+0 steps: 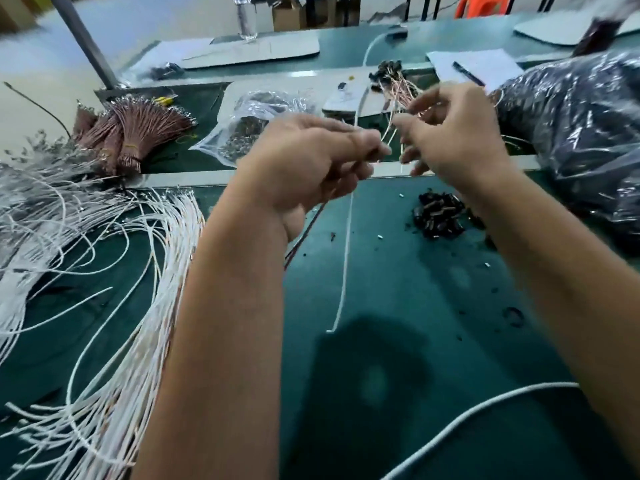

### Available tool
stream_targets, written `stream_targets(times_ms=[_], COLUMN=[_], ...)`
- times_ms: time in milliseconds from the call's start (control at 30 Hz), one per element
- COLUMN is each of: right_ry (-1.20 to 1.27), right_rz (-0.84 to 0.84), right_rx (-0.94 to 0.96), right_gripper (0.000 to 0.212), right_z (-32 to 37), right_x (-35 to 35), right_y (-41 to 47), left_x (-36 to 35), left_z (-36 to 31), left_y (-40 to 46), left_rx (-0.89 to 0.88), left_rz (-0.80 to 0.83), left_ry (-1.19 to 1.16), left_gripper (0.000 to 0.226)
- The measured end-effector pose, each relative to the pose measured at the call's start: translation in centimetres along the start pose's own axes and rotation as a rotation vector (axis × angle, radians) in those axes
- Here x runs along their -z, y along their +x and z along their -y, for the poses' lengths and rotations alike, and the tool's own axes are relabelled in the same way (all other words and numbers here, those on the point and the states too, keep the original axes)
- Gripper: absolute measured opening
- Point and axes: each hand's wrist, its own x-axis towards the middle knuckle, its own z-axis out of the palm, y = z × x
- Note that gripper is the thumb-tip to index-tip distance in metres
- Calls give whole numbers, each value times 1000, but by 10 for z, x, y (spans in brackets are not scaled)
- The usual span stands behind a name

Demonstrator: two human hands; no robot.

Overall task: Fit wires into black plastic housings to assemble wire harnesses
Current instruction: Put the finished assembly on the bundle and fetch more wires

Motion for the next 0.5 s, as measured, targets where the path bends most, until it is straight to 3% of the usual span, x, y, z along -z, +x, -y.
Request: stream_targets(times_ms=[100,167,300,500], right_ry=[303,384,398,208], right_rz=[431,613,710,793], right_rx=[-260,-341,-264,-197], right_gripper=[45,56,31,36], right_z=[-22,-35,-53,-56], right_x=[11,18,29,39], right_y=[-37,-57,-80,-87], left_x=[-28,-44,-56,-42], left_z=[11,24,51,77], left_y=[22,33,45,47], left_rx=[84,153,167,135], left_rz=[58,56,-8,-65], left_ry=[-295,-423,-462,-453], left_gripper=[16,20,19,16])
